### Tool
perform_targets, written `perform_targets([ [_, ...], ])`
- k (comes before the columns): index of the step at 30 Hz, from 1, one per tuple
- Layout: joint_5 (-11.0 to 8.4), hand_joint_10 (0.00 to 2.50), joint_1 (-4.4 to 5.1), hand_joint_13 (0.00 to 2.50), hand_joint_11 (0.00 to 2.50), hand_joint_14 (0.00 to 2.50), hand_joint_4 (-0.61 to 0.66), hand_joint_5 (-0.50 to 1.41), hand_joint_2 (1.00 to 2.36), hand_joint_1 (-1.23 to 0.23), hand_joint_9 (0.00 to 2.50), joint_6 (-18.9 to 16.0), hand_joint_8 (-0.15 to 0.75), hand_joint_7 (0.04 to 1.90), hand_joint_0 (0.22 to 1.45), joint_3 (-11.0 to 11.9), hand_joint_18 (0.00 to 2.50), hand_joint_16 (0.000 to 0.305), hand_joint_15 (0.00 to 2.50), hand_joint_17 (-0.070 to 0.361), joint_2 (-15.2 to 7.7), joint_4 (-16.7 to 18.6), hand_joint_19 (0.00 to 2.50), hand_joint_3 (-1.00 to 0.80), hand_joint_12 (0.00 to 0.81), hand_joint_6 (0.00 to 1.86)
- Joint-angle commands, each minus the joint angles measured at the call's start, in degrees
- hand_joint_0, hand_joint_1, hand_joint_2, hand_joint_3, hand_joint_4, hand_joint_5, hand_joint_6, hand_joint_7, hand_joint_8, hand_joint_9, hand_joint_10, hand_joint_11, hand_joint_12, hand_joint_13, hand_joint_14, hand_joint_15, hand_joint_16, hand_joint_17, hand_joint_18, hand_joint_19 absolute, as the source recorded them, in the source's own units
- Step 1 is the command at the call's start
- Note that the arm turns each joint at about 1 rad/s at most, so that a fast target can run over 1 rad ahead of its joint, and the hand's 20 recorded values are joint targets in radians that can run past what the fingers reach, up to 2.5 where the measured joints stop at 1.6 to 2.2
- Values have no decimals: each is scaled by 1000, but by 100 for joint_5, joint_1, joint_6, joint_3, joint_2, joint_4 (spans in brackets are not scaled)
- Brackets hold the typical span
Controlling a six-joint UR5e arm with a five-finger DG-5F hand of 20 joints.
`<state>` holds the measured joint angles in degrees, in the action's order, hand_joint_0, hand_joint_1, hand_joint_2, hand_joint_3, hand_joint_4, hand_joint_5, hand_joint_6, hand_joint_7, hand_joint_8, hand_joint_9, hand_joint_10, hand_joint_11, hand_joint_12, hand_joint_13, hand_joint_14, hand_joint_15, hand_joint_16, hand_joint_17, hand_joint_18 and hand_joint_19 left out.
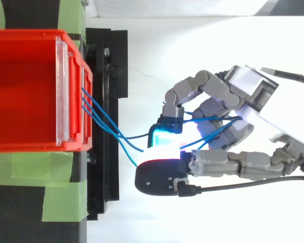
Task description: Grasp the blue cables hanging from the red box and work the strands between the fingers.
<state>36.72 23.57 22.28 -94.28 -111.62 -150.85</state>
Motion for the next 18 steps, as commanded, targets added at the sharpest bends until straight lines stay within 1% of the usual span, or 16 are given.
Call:
perform_targets([
  [1,-7,2500,-1,1690,2500,2500,271,-121,1129,-645,1326,5,545,989,1162,6,1950,201,1934,151,0,-41,713,220,672,1505],
  [12,-7,2500,-1,1690,2500,2500,271,-121,1115,-645,1326,5,545,986,1167,-2,1950,201,1934,151,0,-199,713,219,672,1508],
  [18,-7,2500,-1,1690,2500,2500,272,-121,1108,-645,1326,5,545,988,1170,-2,1950,201,1934,151,0,-225,713,225,672,1509],
])
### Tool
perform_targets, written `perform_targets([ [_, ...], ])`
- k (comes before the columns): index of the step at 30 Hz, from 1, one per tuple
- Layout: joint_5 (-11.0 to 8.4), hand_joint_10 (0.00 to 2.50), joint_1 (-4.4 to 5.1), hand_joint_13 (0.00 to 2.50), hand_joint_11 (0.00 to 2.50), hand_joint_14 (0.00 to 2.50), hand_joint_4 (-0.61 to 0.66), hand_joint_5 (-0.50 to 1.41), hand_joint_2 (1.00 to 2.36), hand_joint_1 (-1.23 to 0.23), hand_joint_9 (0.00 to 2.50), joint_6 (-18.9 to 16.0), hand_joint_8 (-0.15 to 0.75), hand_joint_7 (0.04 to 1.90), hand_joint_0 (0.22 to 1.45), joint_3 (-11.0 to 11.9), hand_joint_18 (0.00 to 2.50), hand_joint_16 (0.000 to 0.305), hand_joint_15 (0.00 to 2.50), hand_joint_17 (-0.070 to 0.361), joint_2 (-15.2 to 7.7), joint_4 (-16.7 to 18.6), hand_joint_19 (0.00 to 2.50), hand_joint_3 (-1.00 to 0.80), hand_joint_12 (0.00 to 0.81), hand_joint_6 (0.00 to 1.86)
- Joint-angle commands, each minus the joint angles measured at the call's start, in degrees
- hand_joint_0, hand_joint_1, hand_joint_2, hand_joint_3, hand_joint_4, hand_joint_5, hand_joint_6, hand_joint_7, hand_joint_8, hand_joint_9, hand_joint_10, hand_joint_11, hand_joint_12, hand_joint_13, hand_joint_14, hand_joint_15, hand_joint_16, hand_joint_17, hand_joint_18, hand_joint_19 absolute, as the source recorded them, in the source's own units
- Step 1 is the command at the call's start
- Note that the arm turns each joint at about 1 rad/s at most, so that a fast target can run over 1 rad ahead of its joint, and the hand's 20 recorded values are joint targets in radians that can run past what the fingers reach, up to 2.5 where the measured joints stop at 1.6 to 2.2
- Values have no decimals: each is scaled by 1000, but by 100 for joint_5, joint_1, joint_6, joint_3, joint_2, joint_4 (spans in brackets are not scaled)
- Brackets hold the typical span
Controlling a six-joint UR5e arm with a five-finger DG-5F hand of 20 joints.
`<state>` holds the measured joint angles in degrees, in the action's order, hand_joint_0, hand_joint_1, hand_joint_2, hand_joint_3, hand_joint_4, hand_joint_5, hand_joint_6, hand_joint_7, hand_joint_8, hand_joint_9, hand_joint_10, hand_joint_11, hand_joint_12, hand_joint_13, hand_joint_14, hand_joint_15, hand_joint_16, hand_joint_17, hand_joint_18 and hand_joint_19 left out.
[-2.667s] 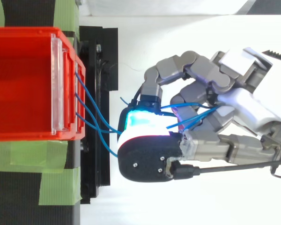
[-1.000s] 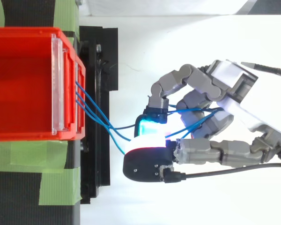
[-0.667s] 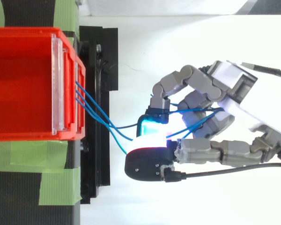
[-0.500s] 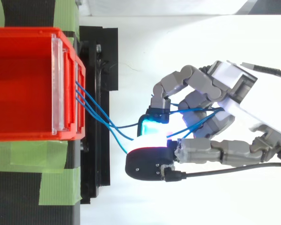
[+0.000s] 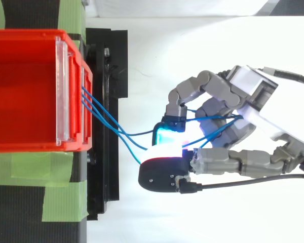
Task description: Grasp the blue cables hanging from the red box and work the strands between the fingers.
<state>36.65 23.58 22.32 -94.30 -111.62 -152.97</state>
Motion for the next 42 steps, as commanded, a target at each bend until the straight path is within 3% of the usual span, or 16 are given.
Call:
perform_targets([
  [1,0,2500,-3,1690,2500,2500,271,-121,1109,-645,1326,0,545,986,1170,-1,1950,201,1934,151,0,-14,713,224,672,1509],
  [42,0,2500,-3,1690,2500,2500,271,-116,1116,-646,1326,0,545,986,1164,8,1950,201,1934,151,0,-14,713,207,672,1519],
])
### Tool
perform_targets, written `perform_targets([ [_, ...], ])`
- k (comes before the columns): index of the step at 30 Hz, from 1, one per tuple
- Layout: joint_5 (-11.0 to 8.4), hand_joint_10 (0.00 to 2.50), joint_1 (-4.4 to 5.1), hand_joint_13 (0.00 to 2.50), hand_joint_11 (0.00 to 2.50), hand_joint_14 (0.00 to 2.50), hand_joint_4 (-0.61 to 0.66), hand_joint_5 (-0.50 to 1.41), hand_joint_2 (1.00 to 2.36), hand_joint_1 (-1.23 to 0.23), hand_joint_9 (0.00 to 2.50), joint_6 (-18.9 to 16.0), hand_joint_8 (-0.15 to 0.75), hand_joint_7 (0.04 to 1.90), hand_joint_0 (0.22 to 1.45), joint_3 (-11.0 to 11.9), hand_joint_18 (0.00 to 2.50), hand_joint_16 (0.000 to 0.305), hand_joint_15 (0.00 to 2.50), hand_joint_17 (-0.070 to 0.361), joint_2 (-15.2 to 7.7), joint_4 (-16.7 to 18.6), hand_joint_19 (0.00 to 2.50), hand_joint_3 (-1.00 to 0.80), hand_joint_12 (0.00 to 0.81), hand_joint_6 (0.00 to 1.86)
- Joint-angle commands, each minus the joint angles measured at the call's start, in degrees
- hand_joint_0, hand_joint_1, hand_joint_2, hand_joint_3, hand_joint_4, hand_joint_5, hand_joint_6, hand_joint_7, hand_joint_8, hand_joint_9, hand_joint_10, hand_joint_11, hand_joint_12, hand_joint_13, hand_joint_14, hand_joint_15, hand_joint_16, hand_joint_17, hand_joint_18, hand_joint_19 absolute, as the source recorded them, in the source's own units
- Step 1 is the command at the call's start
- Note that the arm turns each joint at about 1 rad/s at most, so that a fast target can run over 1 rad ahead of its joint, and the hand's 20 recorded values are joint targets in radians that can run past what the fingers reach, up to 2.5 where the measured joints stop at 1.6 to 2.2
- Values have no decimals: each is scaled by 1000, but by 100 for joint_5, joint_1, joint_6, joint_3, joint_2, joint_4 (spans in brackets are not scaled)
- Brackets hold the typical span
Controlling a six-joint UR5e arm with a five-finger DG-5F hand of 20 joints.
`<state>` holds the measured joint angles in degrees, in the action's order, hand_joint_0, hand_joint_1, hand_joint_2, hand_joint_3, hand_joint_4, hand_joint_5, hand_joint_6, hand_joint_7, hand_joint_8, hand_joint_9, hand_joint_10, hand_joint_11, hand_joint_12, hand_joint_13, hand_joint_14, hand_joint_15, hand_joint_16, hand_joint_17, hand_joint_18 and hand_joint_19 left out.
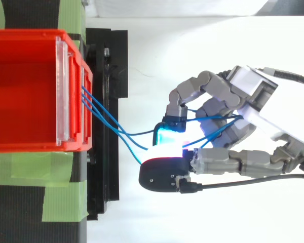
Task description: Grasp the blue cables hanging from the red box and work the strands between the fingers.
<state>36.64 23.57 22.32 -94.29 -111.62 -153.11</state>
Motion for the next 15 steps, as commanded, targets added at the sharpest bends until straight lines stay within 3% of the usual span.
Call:
perform_targets([
  [1,1,2500,-1,1690,2500,2500,271,-116,1113,-646,1326,0,545,986,1165,-1,1950,201,1934,151,0,0,713,209,672,1519],
  [15,1,2500,-1,1690,2500,2500,268,-117,1094,-647,1326,0,545,985,1174,-1,1950,201,1934,151,0,0,713,212,672,1520],
])
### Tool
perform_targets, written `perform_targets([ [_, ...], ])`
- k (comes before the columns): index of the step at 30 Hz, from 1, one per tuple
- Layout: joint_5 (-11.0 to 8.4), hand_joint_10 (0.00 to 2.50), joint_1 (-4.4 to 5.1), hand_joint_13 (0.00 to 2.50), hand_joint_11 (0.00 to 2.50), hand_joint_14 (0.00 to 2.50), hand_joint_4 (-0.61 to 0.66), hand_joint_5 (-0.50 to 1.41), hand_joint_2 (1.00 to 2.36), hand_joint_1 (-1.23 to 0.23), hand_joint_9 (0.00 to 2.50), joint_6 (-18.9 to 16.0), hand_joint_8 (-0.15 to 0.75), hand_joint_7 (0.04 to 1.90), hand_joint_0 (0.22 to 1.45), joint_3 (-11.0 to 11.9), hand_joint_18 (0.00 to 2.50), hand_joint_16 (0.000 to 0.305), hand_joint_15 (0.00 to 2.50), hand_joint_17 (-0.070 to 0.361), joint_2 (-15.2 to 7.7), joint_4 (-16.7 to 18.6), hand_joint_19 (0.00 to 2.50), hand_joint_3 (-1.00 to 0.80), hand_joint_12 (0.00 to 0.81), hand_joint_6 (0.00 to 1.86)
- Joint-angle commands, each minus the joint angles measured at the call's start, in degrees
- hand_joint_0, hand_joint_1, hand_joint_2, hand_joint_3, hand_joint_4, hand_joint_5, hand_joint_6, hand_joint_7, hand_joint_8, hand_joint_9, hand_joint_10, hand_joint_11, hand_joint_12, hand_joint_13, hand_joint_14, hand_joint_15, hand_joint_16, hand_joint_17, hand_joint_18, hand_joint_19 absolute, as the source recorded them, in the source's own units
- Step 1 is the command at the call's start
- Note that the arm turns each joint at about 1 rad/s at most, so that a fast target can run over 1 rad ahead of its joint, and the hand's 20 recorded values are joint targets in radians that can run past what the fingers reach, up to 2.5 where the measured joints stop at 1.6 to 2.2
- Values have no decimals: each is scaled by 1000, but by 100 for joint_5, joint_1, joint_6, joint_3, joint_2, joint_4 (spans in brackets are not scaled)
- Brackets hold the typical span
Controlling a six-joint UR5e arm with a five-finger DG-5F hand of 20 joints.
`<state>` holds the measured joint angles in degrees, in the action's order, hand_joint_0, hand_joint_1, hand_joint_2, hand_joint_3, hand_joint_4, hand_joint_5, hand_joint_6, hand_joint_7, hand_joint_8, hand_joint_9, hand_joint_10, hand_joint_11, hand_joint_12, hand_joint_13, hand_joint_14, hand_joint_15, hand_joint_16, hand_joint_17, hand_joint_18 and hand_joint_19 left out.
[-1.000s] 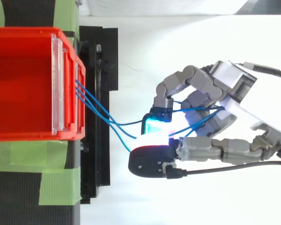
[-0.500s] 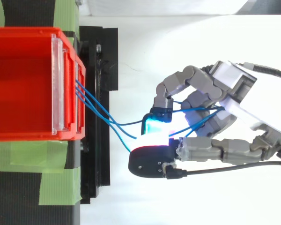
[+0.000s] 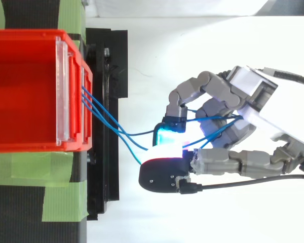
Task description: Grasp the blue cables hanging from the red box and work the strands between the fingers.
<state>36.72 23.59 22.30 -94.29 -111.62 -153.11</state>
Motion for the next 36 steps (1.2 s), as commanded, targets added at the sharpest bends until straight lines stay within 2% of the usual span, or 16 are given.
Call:
perform_targets([
  [1,-7,2500,-3,1690,2500,2500,270,-117,1093,-647,1326,2,545,984,1174,-2,1950,201,1934,151,0,0,713,213,672,1520],
  [36,-7,2500,5,1690,2500,2500,268,-118,1100,-647,1326,2,545,989,1169,-2,1950,201,1934,151,0,0,713,208,672,1524],
])
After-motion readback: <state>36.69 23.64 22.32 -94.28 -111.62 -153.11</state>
